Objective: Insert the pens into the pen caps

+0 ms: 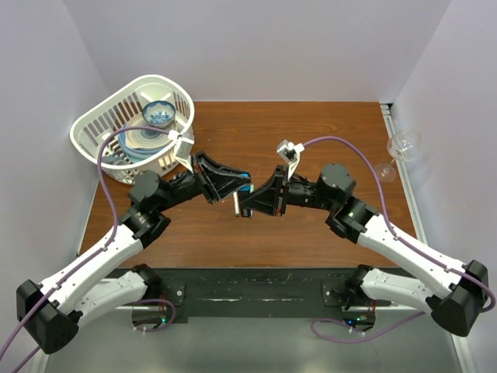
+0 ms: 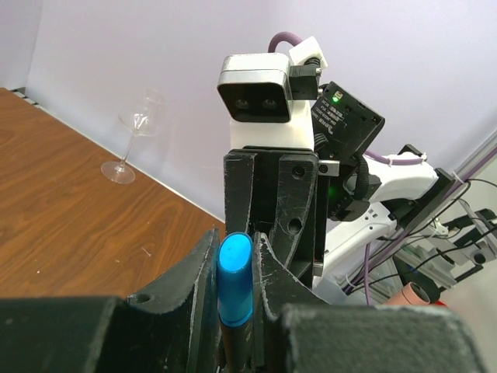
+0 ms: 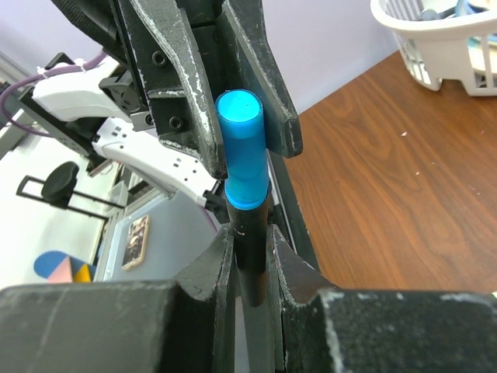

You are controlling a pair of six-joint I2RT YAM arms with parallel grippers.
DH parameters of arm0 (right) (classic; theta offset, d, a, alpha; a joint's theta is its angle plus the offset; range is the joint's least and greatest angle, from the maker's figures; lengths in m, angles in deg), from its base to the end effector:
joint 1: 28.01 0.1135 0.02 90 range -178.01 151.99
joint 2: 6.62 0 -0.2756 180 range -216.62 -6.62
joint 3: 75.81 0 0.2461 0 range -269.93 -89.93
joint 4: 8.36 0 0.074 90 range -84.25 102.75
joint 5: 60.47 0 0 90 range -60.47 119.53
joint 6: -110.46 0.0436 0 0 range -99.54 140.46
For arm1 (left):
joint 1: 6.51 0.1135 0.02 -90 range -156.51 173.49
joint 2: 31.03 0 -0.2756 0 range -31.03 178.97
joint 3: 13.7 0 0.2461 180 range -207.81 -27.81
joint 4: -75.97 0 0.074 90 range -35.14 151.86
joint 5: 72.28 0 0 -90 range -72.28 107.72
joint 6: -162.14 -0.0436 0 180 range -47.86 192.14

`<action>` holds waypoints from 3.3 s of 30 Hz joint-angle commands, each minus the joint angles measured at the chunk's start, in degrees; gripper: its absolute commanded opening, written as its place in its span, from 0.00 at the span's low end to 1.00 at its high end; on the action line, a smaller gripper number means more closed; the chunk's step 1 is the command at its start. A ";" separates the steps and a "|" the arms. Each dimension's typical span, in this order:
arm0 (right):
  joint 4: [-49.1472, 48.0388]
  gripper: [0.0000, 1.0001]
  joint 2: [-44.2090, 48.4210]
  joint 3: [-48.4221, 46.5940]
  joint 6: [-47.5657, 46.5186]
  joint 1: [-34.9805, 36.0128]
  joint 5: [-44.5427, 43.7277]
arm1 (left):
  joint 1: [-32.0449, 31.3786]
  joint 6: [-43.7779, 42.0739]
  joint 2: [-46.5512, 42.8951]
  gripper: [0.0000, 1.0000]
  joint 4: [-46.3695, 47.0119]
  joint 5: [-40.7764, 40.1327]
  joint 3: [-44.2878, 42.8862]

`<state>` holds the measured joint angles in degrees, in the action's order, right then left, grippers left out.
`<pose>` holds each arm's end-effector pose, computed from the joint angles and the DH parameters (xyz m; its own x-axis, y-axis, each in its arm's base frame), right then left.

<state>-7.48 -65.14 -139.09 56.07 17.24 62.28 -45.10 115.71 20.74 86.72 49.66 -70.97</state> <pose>0.1464 0.1812 0.3764 -0.5303 0.1606 -0.8325 -0.8223 0.1418 0.5512 0.1427 -0.1434 0.3846 -0.4800 -0.3653 -0.7976 0.8219 0.1307 -0.5544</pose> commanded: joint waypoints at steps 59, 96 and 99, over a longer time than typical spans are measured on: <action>3.34 0.42 -0.93 -3.34 -4.32 -8.96 -4.54 | 6.77 -9.99 12.01 0.00 -38.29 -4.33 -21.50; 29.40 0.93 15.99 4.52 -2.31 -8.96 -22.73 | 9.85 -12.11 49.49 0.40 -37.69 -41.52 -18.89; 32.12 0.96 15.55 3.56 -2.66 -8.87 -24.40 | 9.85 -12.81 45.64 0.54 -38.48 -41.52 -18.89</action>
<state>21.35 -48.99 -132.58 53.47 8.33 41.12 -35.76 104.87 71.25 47.29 9.49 -88.52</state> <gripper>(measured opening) 0.933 0.455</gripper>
